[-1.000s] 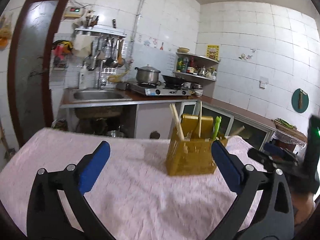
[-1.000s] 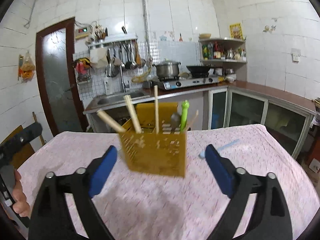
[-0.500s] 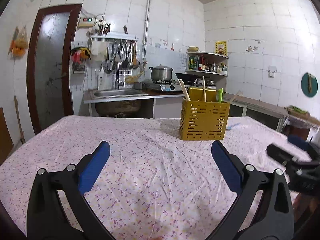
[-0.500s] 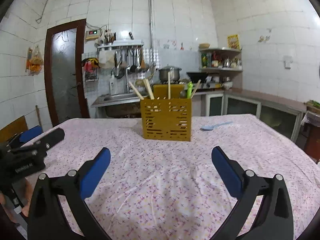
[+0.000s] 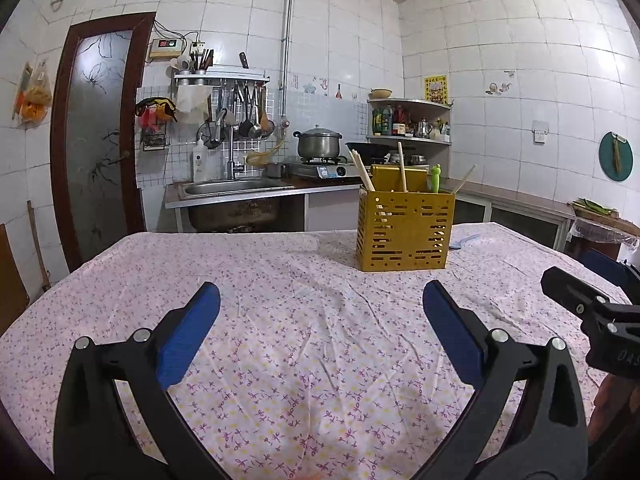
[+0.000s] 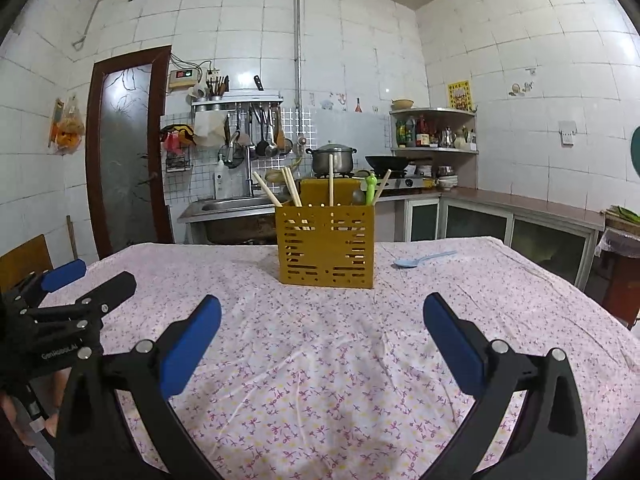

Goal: Organize utensils

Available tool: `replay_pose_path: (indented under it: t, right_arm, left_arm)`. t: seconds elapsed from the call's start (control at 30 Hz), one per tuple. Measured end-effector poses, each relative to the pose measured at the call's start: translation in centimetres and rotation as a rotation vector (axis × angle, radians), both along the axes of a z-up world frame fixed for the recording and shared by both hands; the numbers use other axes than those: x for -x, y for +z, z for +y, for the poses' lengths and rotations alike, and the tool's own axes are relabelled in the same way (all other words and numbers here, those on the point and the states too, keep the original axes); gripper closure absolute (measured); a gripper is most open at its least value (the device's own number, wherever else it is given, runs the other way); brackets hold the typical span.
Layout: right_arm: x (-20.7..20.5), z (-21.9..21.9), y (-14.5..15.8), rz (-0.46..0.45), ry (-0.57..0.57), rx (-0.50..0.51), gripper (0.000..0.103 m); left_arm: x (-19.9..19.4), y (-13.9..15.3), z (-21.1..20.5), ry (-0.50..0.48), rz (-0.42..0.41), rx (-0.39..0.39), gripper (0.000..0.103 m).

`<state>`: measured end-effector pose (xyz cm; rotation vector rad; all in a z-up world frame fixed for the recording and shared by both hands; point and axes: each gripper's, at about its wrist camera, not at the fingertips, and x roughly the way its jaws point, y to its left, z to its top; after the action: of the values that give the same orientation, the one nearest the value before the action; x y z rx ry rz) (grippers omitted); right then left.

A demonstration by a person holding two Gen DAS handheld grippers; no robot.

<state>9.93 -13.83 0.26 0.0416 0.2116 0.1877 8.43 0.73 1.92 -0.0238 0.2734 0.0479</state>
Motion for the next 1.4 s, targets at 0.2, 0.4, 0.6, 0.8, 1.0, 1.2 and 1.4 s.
replay_pose_path:
  t: [0.2,0.4,0.6,0.8,1.0,1.2,1.4]
  right_arm:
    - [0.08,0.02,0.08,-0.002,0.001,-0.005,0.004]
    - [0.19,0.06,0.09,0.0,0.0,-0.007,0.004]
    - [-0.04,-0.13,-0.02,0.003,-0.003,-0.014,0.004]
    - [-0.11,-0.17,-0.1,0.002,-0.004,-0.016,0.004]
    - [-0.09,-0.2,-0.05,0.001,-0.005,-0.019,0.004]
    - [0.06,-0.22,0.04,-0.003,-0.006,-0.017,0.004]
    - [0.03,-0.33,0.04,-0.004,-0.007,-0.017,0.004]
  left_arm:
    - [0.09,-0.05,-0.04,-0.012,0.002,-0.004,0.005]
    - [0.15,-0.01,-0.13,-0.038,0.002,-0.005,0.005]
    - [0.21,0.0,-0.23,-0.062,0.0,-0.004,0.005]
    - [0.45,-0.09,-0.08,-0.047,-0.005,0.003,0.005]
    - [0.49,-0.1,0.04,-0.04,-0.006,0.009,0.005]
    - [0.49,-0.01,0.11,-0.037,-0.01,0.009,0.005]
    - [0.46,-0.01,0.11,-0.036,-0.01,0.006,0.005]
